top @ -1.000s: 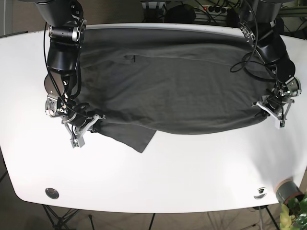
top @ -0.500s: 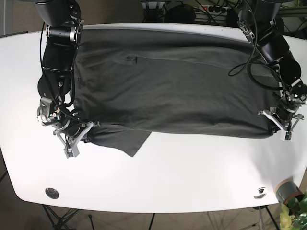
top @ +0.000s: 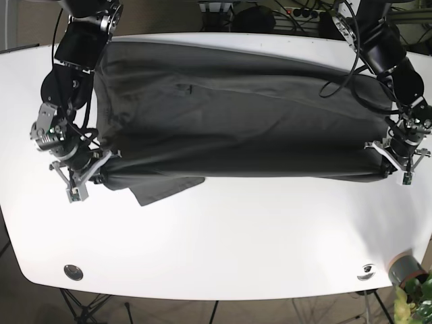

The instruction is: Fold the T-shirt properly

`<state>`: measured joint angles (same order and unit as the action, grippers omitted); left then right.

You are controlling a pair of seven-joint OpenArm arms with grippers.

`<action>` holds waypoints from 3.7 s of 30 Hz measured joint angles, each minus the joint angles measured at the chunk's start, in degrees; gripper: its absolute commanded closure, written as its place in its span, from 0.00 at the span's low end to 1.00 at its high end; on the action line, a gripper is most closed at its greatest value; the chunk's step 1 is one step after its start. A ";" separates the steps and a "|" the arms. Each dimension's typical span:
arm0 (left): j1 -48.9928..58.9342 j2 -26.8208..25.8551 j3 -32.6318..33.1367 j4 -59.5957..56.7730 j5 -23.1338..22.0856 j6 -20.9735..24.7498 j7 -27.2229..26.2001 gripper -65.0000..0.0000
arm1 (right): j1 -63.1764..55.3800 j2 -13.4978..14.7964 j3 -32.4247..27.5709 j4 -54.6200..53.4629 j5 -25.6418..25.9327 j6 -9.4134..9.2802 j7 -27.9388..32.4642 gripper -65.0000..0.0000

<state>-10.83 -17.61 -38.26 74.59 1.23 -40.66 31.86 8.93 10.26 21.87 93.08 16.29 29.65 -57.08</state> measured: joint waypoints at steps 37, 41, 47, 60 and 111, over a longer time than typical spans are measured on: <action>19.21 -1.36 -2.82 8.61 -2.73 0.13 4.66 0.34 | -26.23 -6.45 5.68 17.00 -0.02 0.13 -2.16 0.51; 19.04 -1.46 -2.95 8.63 -2.75 0.31 4.68 0.37 | -26.12 -6.45 5.68 17.44 -0.39 -0.04 -2.14 0.37; 17.22 -1.14 -2.91 10.60 -2.58 0.33 4.98 0.41 | -21.97 -7.91 5.46 18.56 -0.94 -0.02 -3.08 0.37; 16.65 1.46 3.10 10.34 -2.58 0.15 4.79 0.41 | -6.40 -8.00 2.78 2.27 -1.01 -0.66 -2.69 0.37; 16.24 0.92 2.75 3.08 -4.48 0.59 2.38 0.42 | -26.08 -10.97 -0.87 21.57 -0.55 -0.07 -2.14 0.97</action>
<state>5.41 -16.69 -35.51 77.67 -3.25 -40.07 34.24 -17.15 -0.71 20.99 114.65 15.75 29.58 -59.22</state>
